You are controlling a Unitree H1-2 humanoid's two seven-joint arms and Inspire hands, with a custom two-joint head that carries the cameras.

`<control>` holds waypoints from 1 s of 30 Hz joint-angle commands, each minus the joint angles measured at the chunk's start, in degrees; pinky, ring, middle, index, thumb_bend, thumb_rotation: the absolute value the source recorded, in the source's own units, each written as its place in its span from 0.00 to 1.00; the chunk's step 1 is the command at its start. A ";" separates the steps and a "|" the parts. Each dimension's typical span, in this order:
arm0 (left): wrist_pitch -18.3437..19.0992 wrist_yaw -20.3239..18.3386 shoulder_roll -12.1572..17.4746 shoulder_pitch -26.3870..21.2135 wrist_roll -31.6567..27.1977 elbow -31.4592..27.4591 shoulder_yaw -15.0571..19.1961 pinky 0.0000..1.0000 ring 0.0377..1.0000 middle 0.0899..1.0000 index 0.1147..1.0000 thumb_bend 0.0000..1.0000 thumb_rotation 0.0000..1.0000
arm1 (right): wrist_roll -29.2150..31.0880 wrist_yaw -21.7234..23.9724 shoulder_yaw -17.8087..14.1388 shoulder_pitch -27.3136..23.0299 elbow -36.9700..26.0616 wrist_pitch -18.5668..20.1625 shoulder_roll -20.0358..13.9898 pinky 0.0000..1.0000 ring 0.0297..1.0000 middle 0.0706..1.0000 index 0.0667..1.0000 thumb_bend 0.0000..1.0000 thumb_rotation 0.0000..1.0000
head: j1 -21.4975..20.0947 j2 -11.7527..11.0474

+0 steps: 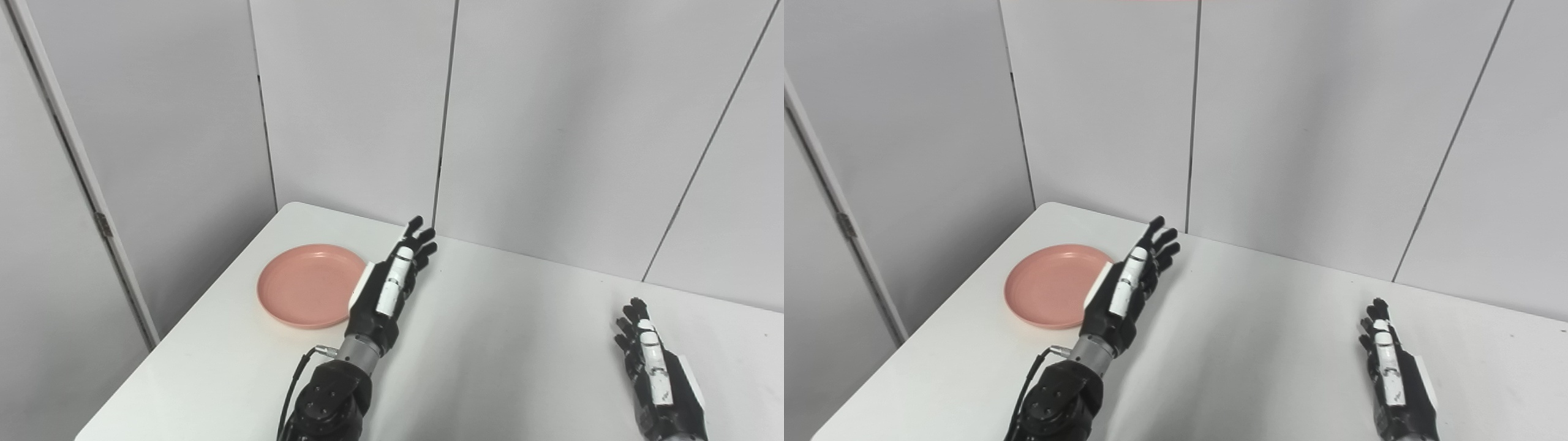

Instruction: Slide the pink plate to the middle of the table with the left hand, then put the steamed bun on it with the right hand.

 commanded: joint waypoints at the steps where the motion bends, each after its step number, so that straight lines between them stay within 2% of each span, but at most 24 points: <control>1: 0.42 0.82 0.57 -1.07 -0.84 -4.15 0.66 0.96 0.92 0.93 0.93 0.50 1.00 | 0.30 0.40 -0.42 4.04 2.94 -1.25 -0.27 1.00 1.00 1.00 1.00 0.06 1.00 | -0.04 0.00; 7: 2.43 2.77 0.99 -0.92 -1.81 -9.86 3.26 0.94 0.92 0.93 0.93 0.48 1.00 | 0.24 1.35 -0.04 4.31 2.82 -1.67 -1.00 1.00 1.00 1.00 1.00 0.08 1.00 | 1.07 0.41; 11: 2.60 3.49 1.35 -0.95 -3.06 -11.29 5.11 0.96 0.94 0.94 0.94 0.45 1.00 | 0.44 1.55 -0.09 4.37 2.87 -1.89 -1.18 1.00 1.00 1.00 1.00 0.09 1.00 | 1.88 0.47; 18: 2.32 6.37 2.51 -1.16 -4.71 -11.64 9.59 0.97 0.94 0.96 0.95 0.47 1.00 | 0.60 1.48 -0.12 4.79 1.62 -0.91 -1.33 1.00 1.00 1.00 1.00 0.09 1.00 | 2.73 0.92; 30: 0.77 9.24 5.61 -1.91 -7.95 -9.42 16.90 0.99 0.95 0.97 0.97 0.45 1.00 | 0.53 1.08 -0.70 4.94 0.99 -0.20 -1.52 1.00 1.00 1.00 1.00 0.09 1.00 | 3.76 1.47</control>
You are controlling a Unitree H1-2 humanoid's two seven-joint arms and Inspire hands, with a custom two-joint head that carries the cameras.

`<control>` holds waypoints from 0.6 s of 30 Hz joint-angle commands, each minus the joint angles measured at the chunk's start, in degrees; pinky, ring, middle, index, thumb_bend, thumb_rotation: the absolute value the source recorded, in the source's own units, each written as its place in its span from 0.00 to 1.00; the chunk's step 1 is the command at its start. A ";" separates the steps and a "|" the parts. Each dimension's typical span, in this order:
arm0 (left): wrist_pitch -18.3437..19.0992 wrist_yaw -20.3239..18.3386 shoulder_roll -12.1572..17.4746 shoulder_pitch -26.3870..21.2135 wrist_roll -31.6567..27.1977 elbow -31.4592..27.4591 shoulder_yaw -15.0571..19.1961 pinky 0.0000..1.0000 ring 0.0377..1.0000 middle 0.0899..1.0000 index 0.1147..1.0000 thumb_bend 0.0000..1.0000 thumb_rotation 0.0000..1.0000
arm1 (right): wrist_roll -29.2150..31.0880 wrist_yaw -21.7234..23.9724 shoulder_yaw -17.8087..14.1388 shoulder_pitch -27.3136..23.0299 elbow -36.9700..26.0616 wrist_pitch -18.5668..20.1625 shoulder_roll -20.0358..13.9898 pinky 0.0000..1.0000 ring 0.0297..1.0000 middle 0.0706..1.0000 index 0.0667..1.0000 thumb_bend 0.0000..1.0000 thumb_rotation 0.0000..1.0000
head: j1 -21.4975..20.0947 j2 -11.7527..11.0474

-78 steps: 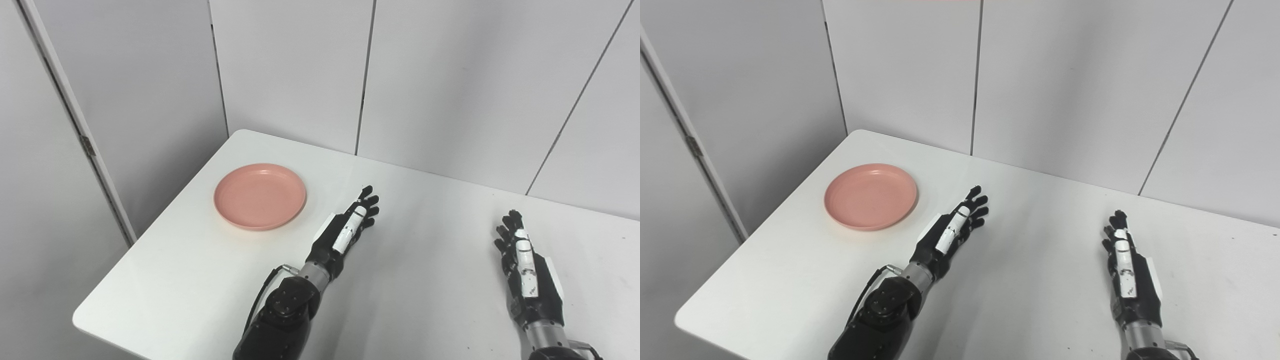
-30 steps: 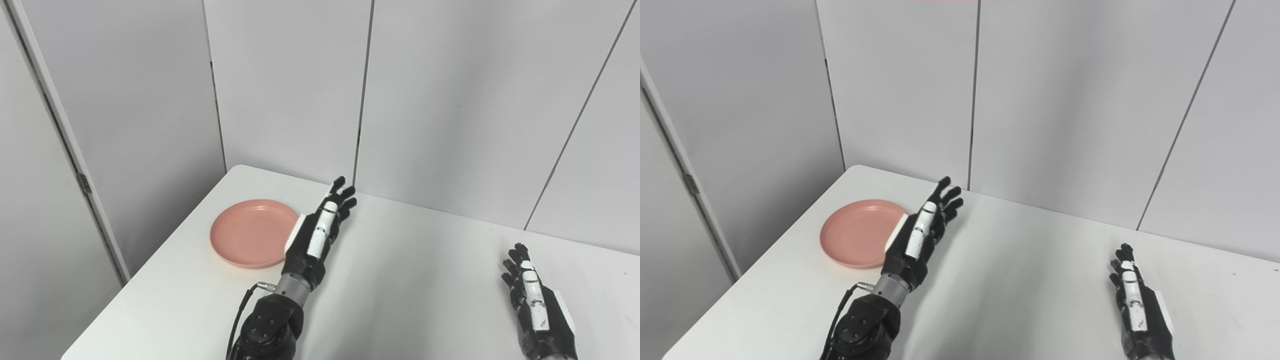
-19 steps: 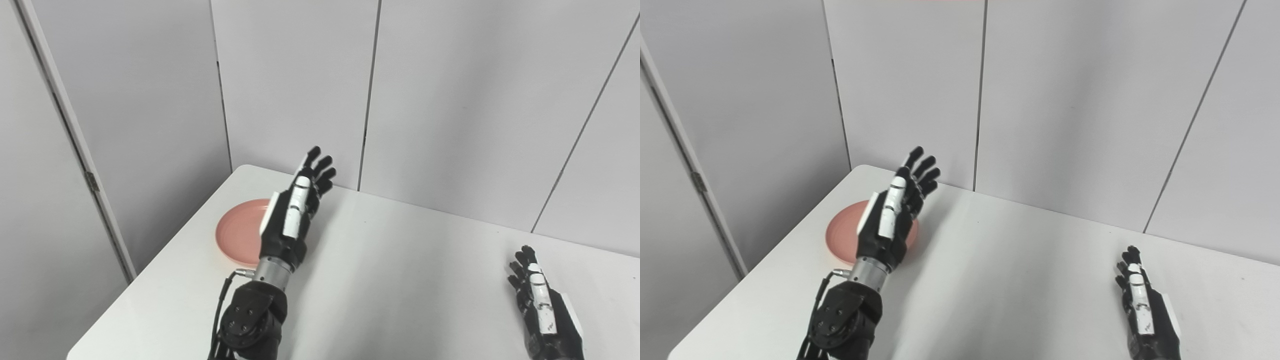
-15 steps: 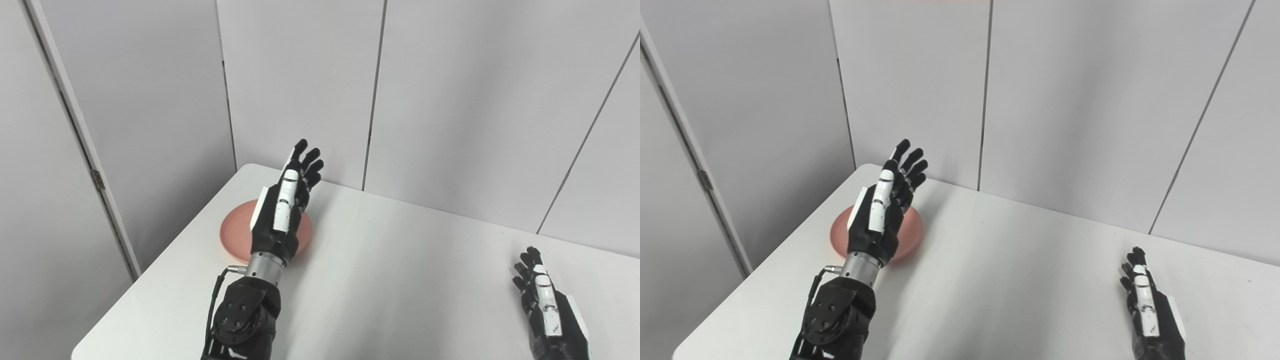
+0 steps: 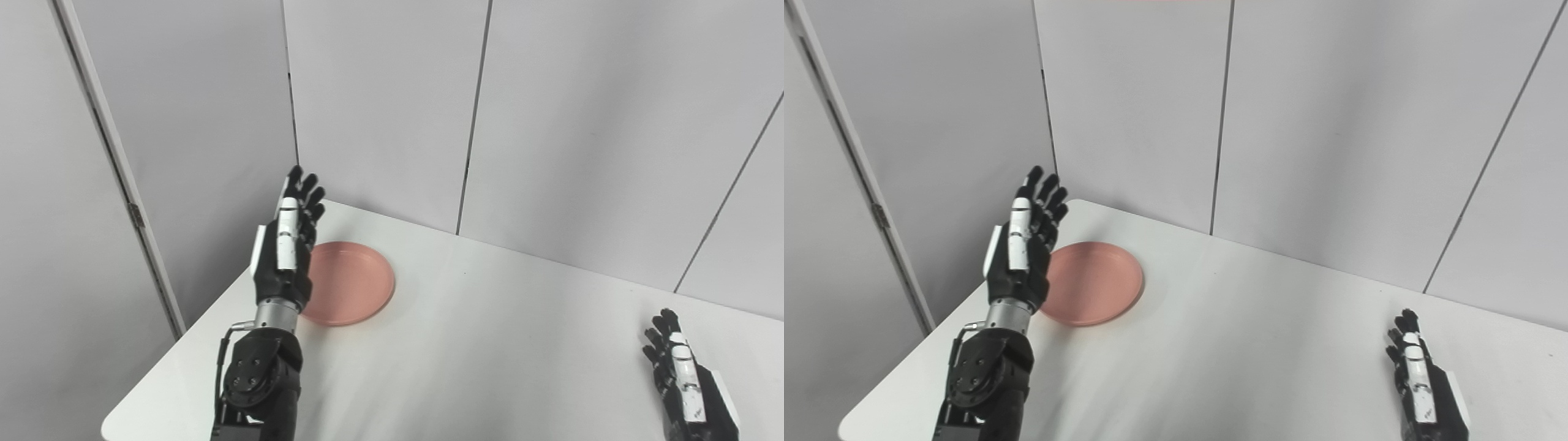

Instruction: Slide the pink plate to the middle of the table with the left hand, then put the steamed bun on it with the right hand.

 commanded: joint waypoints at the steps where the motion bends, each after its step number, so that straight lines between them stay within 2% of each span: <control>1: -2.38 0.72 1.35 -2.10 -1.24 -1.09 0.76 0.99 0.96 0.97 0.97 0.45 1.00 | 0.33 0.17 -0.57 4.24 2.00 -0.08 -0.68 1.00 1.00 1.00 1.00 0.09 1.00 | 0.09 0.15; 11: -2.38 1.99 3.74 -1.81 -2.94 0.93 4.45 0.98 0.96 0.96 0.97 0.47 1.00 | 0.43 0.48 -0.46 4.65 0.90 0.50 -1.17 1.00 1.00 1.00 1.00 0.11 1.00 | 0.73 0.89; 16: -1.88 3.04 4.36 -2.06 -3.61 2.11 5.45 0.99 0.96 0.96 0.97 0.45 1.00 | 0.56 0.23 -0.51 5.05 -0.60 1.62 -1.18 1.00 1.00 1.00 1.00 0.09 1.00 | 0.88 1.24; 18: -1.79 3.37 4.68 -2.14 -3.76 2.81 5.71 0.99 0.96 0.96 0.96 0.45 1.00 | 0.65 0.51 -0.54 4.86 0.12 0.85 -1.33 1.00 1.00 1.00 1.00 0.09 1.00 | 1.04 1.34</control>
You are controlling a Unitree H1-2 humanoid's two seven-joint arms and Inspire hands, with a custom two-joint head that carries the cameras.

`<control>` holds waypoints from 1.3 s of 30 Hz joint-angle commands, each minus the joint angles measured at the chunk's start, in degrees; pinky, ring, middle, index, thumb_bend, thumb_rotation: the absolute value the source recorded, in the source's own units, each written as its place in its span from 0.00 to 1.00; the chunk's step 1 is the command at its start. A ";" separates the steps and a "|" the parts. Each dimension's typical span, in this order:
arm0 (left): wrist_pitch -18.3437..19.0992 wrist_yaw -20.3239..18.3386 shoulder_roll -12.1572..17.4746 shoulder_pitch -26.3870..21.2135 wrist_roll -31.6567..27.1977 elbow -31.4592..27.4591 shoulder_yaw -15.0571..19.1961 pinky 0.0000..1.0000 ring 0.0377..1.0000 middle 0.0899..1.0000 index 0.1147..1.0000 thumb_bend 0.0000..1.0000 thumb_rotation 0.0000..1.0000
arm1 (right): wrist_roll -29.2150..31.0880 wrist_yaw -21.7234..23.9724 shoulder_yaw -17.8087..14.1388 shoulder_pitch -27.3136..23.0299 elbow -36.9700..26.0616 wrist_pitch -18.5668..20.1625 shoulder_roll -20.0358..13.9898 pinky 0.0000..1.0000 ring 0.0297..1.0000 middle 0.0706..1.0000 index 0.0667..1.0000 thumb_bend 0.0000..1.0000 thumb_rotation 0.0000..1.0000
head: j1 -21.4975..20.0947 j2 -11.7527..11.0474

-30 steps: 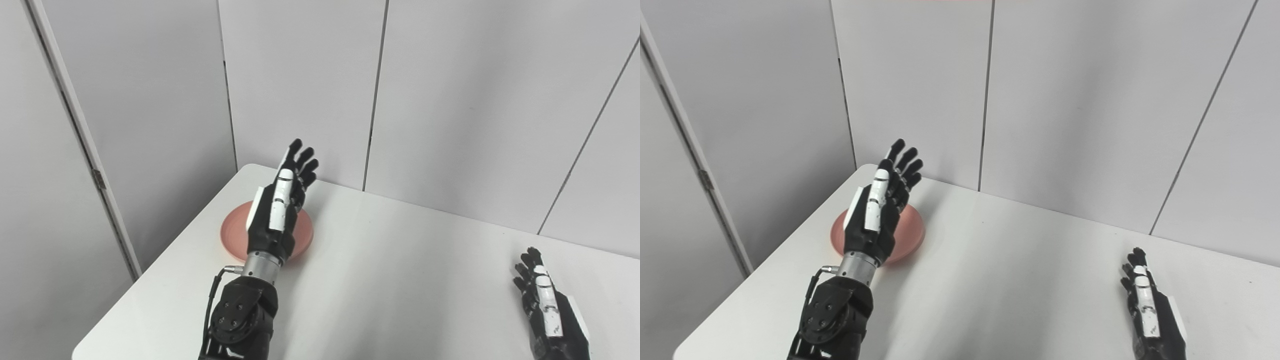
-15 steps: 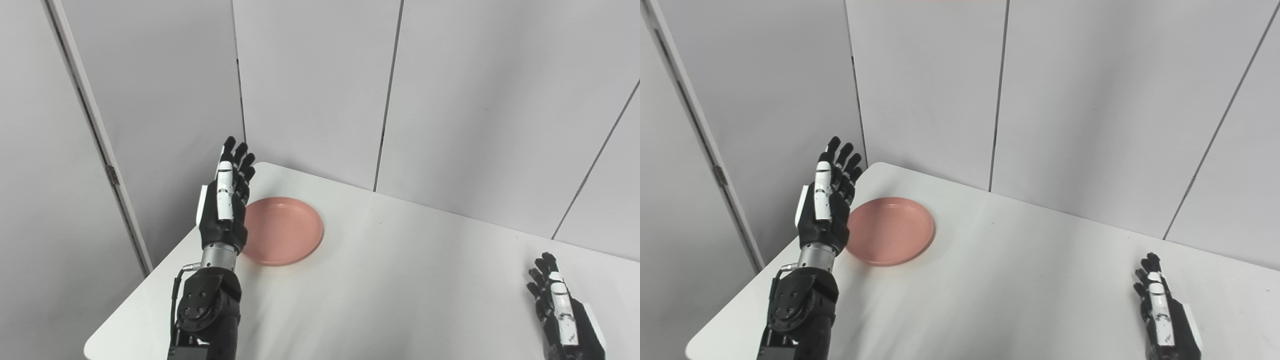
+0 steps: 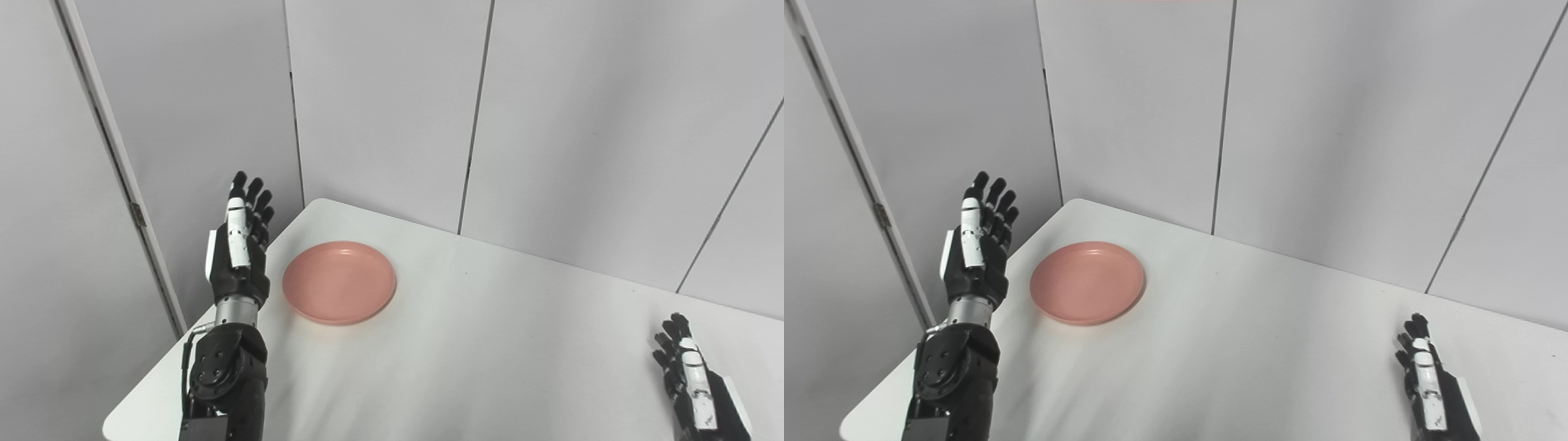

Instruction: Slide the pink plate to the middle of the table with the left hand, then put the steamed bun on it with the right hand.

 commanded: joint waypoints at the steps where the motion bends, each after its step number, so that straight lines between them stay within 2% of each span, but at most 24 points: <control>1: -1.36 0.49 1.45 -2.18 -0.52 -0.21 0.09 0.99 0.96 0.96 0.96 0.45 1.00 | 0.54 0.46 -0.44 3.37 2.48 0.02 -0.37 1.00 1.00 1.00 1.00 0.09 1.00 | 0.15 0.04; 10: -2.51 0.67 2.76 -2.49 -2.93 4.15 1.69 0.98 0.95 0.95 0.96 0.43 1.00 | 0.68 0.14 -0.68 3.58 1.42 1.11 -0.29 1.00 1.00 1.00 1.00 0.11 1.00 | 0.40 0.73; 16: -1.95 0.13 3.83 -2.37 -3.65 6.70 1.66 1.00 0.98 0.97 0.98 0.44 1.00 | 0.69 0.43 -0.71 3.60 1.32 0.85 -0.39 1.00 1.00 1.00 1.00 0.09 1.00 | 0.61 1.07; 25: -1.61 0.71 4.08 -2.95 -5.34 10.76 2.21 1.00 0.96 0.96 0.97 0.41 1.00 | 0.67 0.07 -0.90 3.68 0.74 1.63 -0.42 1.00 1.00 1.00 1.00 0.09 1.00 | 1.10 1.58; 39: -2.06 0.87 4.52 -3.65 -5.46 17.31 2.42 0.96 0.94 0.95 0.95 0.41 1.00 | 0.99 0.40 -1.18 3.28 1.41 1.79 -0.64 1.00 1.00 1.00 1.00 0.11 1.00 | 1.46 2.02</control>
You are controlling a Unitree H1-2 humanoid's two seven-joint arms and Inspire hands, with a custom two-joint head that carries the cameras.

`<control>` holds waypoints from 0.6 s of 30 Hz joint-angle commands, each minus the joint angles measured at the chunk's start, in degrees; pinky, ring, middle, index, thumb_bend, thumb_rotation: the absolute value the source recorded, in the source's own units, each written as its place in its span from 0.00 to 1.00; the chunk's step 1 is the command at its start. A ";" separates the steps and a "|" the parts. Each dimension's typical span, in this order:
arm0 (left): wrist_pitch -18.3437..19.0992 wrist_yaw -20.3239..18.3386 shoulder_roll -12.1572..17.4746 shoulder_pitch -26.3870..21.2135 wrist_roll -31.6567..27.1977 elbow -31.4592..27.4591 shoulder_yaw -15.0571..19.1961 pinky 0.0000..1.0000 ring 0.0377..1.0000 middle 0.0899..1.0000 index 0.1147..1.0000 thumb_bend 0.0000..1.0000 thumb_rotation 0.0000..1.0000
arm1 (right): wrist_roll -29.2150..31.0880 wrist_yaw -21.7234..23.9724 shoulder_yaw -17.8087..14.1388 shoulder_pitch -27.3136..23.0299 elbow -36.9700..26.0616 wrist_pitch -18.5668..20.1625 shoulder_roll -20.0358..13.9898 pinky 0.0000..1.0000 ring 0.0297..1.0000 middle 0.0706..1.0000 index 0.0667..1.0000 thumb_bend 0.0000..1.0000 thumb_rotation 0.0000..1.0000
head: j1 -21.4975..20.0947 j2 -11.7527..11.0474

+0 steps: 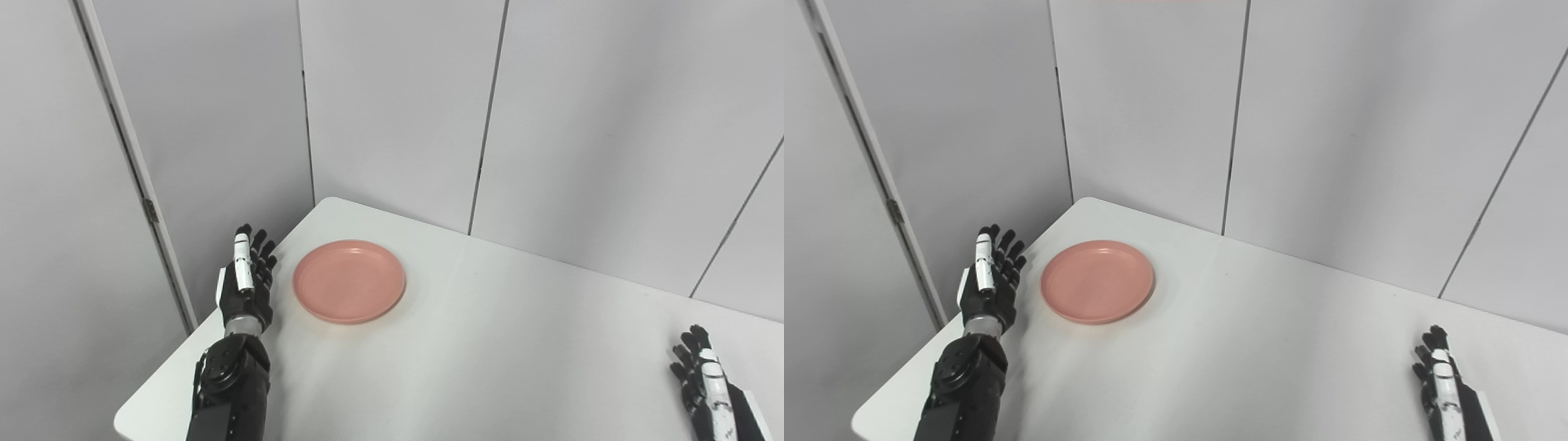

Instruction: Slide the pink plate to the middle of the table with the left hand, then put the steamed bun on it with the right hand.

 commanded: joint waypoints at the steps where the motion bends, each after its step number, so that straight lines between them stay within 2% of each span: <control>1: -1.80 0.21 1.68 -2.58 0.28 0.16 -0.15 0.96 0.94 0.94 0.95 0.41 1.00 | 0.54 0.47 -0.51 2.89 2.34 -0.27 -0.50 1.00 1.00 1.00 1.00 0.11 1.00 | 0.05 0.00; 11: -2.44 -0.86 2.22 -3.42 0.09 5.70 -0.68 0.96 0.95 0.95 0.95 0.40 1.00 | 0.67 0.69 -0.19 2.79 2.27 -0.72 -0.57 1.00 1.00 1.00 1.00 0.12 1.00 | -0.35 1.35; 18: -2.56 -1.38 2.23 -4.30 0.59 9.38 -2.75 0.96 0.94 0.95 0.95 0.40 1.00 | 0.24 0.41 0.15 2.97 1.23 -0.64 -0.36 1.00 1.00 1.00 1.00 0.12 1.00 | -1.35 1.80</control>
